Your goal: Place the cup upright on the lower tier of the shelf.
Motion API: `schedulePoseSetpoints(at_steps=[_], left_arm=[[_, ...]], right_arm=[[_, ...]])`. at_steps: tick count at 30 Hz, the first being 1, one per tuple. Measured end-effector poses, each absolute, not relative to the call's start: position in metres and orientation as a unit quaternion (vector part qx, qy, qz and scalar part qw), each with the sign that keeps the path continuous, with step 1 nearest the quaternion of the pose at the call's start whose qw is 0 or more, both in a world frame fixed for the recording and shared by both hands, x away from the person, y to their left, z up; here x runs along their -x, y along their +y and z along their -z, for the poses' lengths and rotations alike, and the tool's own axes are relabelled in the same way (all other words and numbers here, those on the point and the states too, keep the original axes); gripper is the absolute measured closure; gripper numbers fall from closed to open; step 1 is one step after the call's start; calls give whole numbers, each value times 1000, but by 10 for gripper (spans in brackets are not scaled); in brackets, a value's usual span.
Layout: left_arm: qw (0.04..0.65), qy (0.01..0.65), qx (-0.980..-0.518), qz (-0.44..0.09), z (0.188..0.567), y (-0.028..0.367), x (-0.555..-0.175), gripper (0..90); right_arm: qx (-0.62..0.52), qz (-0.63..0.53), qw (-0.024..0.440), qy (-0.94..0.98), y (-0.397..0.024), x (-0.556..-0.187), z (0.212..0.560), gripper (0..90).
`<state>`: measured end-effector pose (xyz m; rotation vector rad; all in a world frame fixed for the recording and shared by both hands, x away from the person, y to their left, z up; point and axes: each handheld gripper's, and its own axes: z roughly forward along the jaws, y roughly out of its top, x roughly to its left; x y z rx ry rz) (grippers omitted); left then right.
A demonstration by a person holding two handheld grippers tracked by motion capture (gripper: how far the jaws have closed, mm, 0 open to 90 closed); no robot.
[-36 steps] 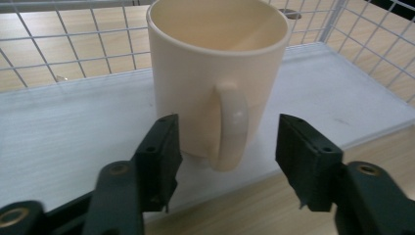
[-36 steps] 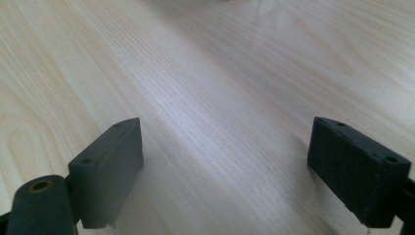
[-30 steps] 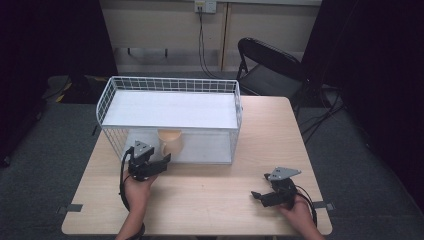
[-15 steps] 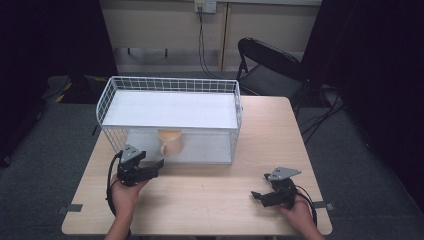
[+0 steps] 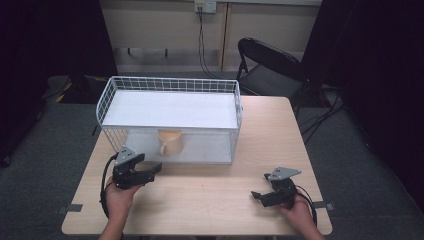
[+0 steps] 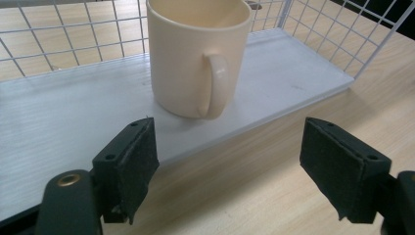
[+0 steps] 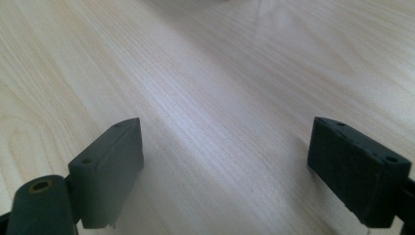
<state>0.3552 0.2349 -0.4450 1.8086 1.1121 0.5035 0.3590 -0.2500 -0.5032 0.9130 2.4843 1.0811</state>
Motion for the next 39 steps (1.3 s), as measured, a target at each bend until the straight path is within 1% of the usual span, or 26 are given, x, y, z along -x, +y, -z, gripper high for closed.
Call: schedulePoseSetpoints(at_steps=[28, 39], left_arm=[[468, 435, -750, -170, 456, 263, -334, 223], [466, 430, -755, -171, 459, 273, -328, 222]], right_arm=[[-316, -374, 141, 860, -250, -359, 503, 127], [-316, -374, 141, 860, -250, -359, 503, 127]])
